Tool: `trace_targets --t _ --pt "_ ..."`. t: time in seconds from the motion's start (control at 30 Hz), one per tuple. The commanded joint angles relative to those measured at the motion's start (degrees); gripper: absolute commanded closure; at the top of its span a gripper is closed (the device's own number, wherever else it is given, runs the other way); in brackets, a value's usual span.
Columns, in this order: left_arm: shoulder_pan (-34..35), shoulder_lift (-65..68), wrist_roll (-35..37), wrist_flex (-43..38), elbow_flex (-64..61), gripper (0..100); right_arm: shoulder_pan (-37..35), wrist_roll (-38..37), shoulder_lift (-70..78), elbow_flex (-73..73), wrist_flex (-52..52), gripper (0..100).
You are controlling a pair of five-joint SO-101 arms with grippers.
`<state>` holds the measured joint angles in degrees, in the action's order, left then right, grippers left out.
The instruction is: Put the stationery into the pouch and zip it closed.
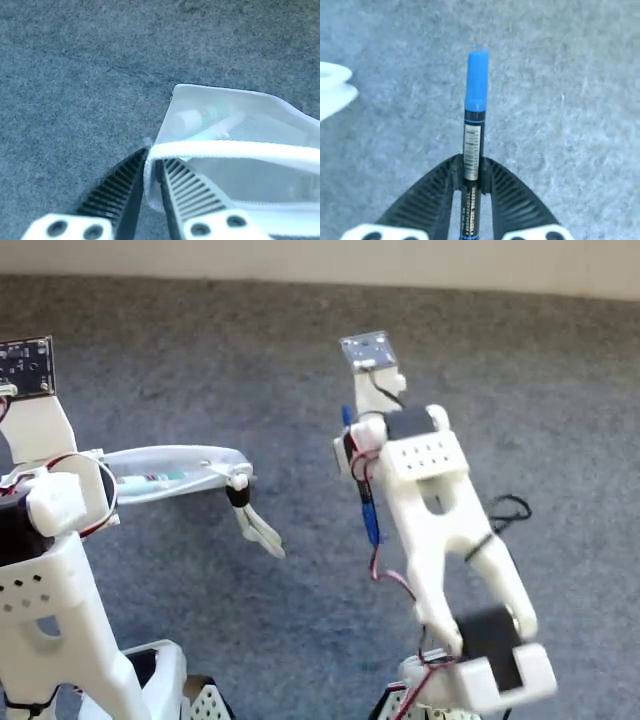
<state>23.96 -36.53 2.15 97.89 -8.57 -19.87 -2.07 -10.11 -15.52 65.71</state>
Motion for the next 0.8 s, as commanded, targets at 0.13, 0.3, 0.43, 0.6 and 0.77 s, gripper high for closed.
trace_targets --t 0.13,0.3,0.43,0.6,0.77 --pt "-0.6 0.9 -0.4 0.4 -0.6 100 -1.8 6.2 -21.8 -10.2 -6.5 99.4" --pt "-0.6 0.9 -0.4 0.3 -0.6 100 -7.3 8.4 -32.5 -17.6 -11.4 99.4" --pt "-0.6 0.9 -0.4 0.3 -0.6 100 -10.1 8.4 -39.0 -21.8 -14.7 99.4" --pt "-0.6 0.9 -0.4 0.2 -0.6 100 -13.0 8.3 -46.5 -23.6 -16.0 99.4" --pt "-0.6 0.9 -0.4 0.2 -0.6 100 -16.9 8.2 -55.5 -23.3 -16.0 99.4"
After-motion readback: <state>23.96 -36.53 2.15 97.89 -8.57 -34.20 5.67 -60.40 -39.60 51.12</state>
